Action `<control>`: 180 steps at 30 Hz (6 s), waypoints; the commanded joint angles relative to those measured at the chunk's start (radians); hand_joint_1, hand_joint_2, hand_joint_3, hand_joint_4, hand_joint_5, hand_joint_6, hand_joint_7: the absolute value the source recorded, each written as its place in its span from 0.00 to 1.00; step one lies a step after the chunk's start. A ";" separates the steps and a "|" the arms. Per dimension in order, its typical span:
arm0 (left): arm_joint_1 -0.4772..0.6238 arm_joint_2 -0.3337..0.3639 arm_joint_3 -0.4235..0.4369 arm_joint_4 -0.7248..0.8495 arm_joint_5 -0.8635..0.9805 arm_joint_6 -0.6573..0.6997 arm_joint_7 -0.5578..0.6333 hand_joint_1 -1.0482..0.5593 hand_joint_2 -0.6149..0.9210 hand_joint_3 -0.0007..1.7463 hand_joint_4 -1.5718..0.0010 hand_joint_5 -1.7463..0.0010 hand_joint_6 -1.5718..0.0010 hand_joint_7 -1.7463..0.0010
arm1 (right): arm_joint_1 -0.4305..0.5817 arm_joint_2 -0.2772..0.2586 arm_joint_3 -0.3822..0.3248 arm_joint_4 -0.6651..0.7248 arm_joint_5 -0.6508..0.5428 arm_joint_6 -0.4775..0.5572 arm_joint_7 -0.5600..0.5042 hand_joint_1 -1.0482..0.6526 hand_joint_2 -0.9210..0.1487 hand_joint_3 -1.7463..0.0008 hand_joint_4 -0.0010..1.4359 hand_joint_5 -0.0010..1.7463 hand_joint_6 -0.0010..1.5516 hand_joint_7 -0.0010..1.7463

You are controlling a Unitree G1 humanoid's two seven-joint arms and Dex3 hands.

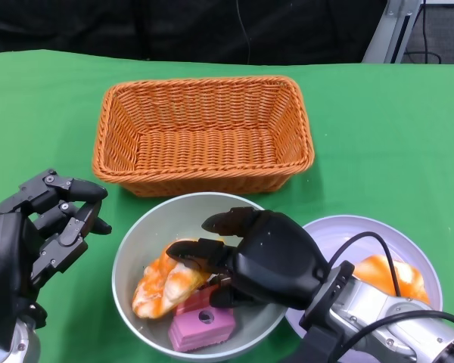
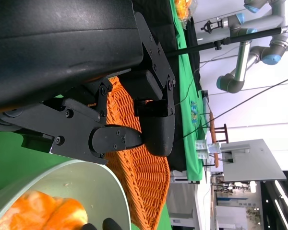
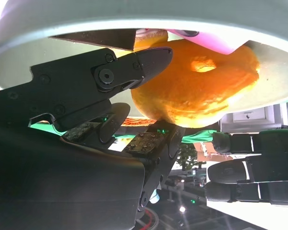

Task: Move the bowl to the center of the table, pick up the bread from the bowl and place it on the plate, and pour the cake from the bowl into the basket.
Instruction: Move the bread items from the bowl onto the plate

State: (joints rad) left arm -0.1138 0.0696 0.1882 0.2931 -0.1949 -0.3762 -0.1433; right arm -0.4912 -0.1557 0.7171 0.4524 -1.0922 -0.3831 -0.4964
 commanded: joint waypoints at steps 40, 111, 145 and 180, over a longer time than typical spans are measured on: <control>-0.016 0.005 0.012 0.069 0.075 -0.073 0.046 0.55 0.92 0.30 0.53 0.21 0.49 0.40 | -0.105 0.101 0.061 0.197 0.059 0.040 -0.181 0.41 0.00 0.93 0.50 0.72 0.77 0.03; -0.073 0.071 0.053 0.221 0.035 -0.179 -0.004 0.59 0.94 0.28 0.51 0.21 0.48 0.43 | 0.429 -0.227 -0.660 -0.292 0.289 -0.095 -0.058 0.46 0.28 0.58 0.46 0.87 0.48 0.63; -0.046 0.061 0.042 0.167 0.041 -0.171 -0.003 0.57 0.93 0.27 0.51 0.22 0.47 0.44 | 0.247 -0.087 -0.444 0.152 0.276 0.024 -0.383 0.45 0.02 0.87 0.43 0.87 0.47 0.60; -0.042 0.063 0.037 0.152 0.036 -0.151 -0.013 0.57 0.96 0.24 0.51 0.21 0.48 0.44 | 0.360 -0.076 -0.306 -0.169 0.264 0.419 0.069 0.39 0.03 1.00 0.48 0.10 0.46 0.00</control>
State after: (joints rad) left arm -0.1531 0.1168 0.2177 0.4334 -0.1528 -0.5258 -0.1493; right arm -0.1561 -0.2208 0.4038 0.3060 -0.8255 0.0211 -0.4628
